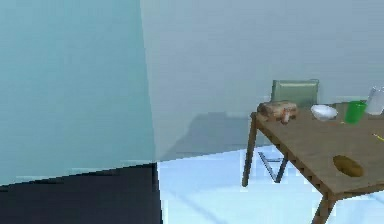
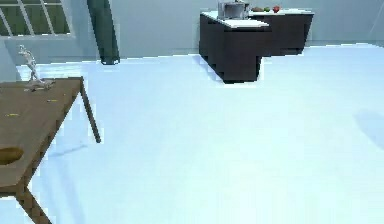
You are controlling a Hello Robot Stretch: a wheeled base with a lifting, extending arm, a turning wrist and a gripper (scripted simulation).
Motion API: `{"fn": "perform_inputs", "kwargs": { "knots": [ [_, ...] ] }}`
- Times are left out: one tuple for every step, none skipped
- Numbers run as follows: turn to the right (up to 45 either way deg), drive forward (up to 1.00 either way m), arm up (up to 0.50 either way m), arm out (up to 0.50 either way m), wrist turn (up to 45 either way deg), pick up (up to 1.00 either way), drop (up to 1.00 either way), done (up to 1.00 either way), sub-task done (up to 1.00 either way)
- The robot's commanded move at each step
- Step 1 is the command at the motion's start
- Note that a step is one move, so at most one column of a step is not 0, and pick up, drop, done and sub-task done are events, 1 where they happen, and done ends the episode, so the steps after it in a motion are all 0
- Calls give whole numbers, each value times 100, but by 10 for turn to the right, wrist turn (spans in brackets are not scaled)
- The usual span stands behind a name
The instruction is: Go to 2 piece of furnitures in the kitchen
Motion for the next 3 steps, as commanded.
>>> {"fn": "perform_inputs", "kwargs": {
  "knots": [
    [0,100,0,0,0,0,0,0,0],
    [450,0,0,0,0,0,0,0,0],
    [120,0,0,0,0,0,0,0,0]
  ]
}}
